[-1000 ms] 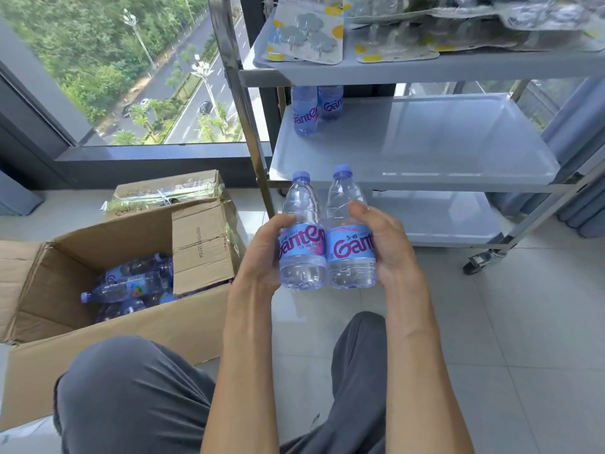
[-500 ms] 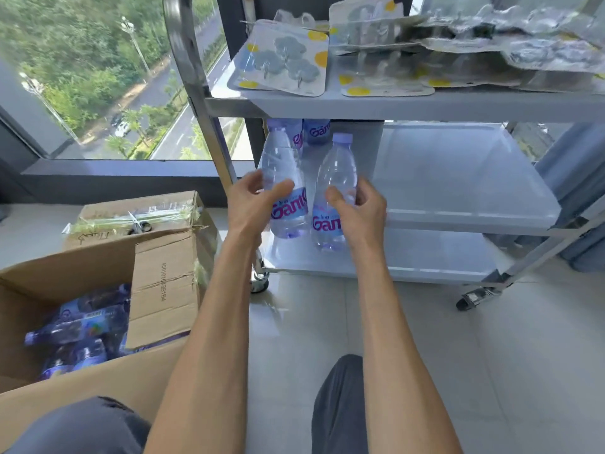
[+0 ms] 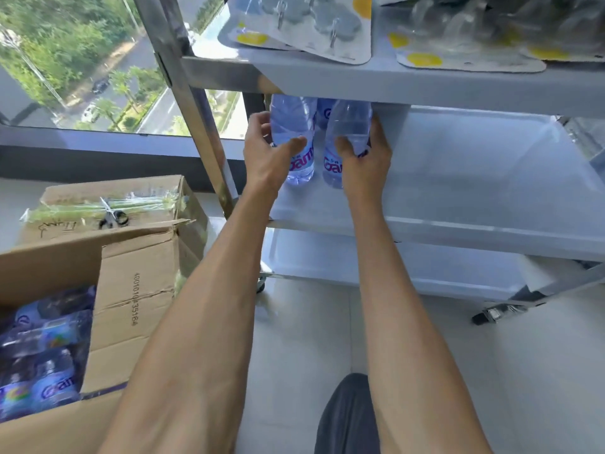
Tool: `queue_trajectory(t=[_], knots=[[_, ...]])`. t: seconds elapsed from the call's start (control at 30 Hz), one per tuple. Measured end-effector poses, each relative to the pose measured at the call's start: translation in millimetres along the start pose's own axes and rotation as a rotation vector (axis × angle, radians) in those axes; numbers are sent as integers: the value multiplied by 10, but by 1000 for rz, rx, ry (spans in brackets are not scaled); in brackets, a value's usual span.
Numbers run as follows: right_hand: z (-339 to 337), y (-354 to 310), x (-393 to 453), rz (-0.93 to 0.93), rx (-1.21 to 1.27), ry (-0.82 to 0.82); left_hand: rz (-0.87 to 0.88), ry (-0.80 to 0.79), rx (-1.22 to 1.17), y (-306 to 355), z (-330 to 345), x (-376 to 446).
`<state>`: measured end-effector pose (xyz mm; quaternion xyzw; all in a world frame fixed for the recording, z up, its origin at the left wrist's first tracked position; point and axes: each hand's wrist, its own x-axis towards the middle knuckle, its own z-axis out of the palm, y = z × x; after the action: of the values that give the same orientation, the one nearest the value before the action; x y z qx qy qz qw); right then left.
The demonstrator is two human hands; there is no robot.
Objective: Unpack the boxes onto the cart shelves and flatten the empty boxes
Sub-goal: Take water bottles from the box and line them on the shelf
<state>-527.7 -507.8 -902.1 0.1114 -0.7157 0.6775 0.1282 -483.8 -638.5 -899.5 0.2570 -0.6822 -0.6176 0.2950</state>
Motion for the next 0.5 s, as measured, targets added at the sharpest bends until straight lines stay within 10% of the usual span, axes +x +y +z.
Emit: queue_trajectory(t=[0.5], knots=[[168,379,229,21,-96,-27,168,43,9,-269,215,143]])
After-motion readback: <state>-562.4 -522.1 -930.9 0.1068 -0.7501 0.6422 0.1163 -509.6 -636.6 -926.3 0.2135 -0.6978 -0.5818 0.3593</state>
